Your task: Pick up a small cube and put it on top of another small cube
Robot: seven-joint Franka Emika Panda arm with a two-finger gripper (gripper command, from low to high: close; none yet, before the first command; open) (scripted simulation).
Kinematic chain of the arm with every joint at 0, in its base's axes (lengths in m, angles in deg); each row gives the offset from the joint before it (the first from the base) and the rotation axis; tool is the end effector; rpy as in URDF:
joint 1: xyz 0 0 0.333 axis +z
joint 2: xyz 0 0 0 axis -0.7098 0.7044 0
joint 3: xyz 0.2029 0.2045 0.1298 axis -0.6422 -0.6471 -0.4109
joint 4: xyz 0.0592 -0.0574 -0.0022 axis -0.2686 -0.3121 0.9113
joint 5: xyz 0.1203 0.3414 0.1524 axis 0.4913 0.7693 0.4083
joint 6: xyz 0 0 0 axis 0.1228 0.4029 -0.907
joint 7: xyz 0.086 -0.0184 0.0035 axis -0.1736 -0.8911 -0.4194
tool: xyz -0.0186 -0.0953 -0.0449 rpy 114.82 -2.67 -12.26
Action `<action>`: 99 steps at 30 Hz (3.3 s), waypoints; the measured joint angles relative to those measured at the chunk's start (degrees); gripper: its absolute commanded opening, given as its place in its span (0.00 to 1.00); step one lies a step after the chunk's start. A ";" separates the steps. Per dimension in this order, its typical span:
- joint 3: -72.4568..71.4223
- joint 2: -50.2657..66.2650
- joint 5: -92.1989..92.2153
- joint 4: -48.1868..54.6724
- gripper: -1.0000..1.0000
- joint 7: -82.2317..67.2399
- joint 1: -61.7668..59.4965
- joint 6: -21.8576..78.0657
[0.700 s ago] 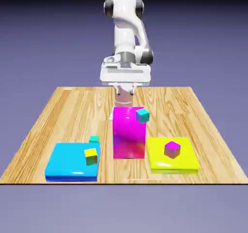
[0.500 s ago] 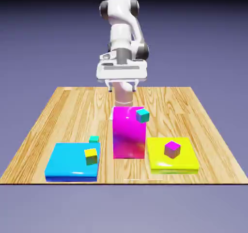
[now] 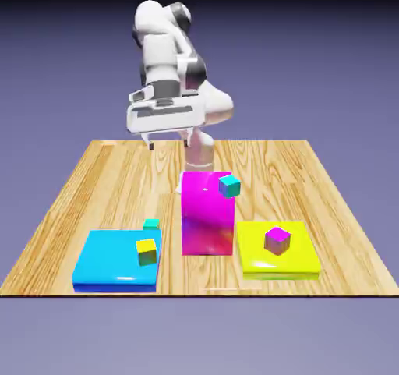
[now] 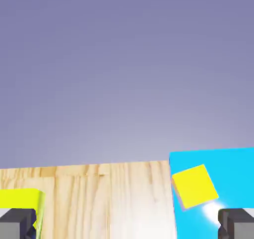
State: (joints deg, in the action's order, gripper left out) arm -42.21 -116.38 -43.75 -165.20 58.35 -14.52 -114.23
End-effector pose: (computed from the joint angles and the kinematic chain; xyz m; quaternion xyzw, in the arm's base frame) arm 0.3594 -0.1063 0.4498 -0.8898 0.4049 -0.1616 0.1346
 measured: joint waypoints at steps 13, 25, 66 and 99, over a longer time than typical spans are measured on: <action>26.99 -10.53 -19.84 4.07 0.50 9.57 17.57 23.52; 51.10 -20.91 -38.21 7.63 0.50 18.09 32.83 45.04; 33.16 3.74 -22.71 12.48 0.00 -8.33 22.62 33.00; -10.04 67.41 13.85 21.49 0.00 -72.00 -5.78 -3.72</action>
State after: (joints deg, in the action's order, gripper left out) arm -52.25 -48.96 -29.90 -143.71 -13.66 -20.29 -117.95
